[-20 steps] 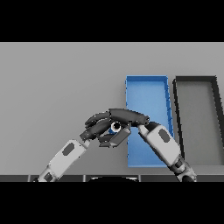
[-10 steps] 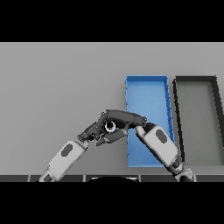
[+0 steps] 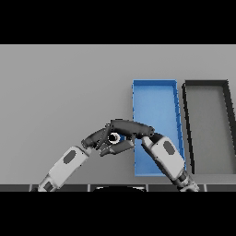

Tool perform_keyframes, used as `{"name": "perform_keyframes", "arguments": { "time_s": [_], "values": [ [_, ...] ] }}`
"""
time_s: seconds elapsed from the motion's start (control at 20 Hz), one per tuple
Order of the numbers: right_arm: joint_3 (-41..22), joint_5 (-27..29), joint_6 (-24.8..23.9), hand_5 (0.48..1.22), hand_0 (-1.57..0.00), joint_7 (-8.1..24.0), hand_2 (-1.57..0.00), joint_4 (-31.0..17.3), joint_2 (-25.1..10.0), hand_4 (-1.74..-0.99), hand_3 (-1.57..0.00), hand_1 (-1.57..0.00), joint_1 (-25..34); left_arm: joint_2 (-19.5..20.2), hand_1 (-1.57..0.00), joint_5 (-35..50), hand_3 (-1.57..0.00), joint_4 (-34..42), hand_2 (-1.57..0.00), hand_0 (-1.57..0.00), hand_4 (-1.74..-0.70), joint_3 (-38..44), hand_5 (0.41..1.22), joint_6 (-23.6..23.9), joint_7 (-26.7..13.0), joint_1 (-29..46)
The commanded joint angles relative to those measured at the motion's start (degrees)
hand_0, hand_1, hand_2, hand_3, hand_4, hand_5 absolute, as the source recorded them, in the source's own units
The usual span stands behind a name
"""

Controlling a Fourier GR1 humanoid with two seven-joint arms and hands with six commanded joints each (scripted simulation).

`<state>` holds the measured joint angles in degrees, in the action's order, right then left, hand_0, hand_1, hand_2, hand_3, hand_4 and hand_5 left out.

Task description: Pick up the blue pipe and place it into the blue bin.

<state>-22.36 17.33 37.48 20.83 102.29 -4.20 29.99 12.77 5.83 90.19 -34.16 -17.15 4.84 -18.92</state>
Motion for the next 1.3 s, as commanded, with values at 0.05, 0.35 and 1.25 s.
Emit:
{"name": "perform_keyframes", "arguments": {
  "time_s": [0.05,0.35,1.25],
  "values": [
    [0.6,-0.2,0.0,1.209,-1.56,-0.4,-1.56,0.1,0.9,-1.483,-1.56,-1.56,-0.5,0.4,-0.33,-0.8,-0.14,0.4,-0.33,-0.4,-1.05,0.6,1.118,-1.0,-1.4,0.1],
    [2.2,-0.6,1.4,1.218,-1.57,0.7,-1.57,0.9,2.7,-1.485,-1.57,-1.57,-1.7,0.5,-0.09,-4.0,-0.03,-0.8,-0.09,-0.1,-0.84,0.6,0.754,1.4,-1.5,0.6],
    [9.6,28.0,-16.2,1.221,-1.57,13.8,-1.57,-0.2,-1.3,-1.493,-1.57,-1.57,15.3,0.5,0.0,-2.3,0.0,0.2,0.0,0.0,-0.86,0.6,0.503,2.7,-8.4,2.9]
  ]
}}
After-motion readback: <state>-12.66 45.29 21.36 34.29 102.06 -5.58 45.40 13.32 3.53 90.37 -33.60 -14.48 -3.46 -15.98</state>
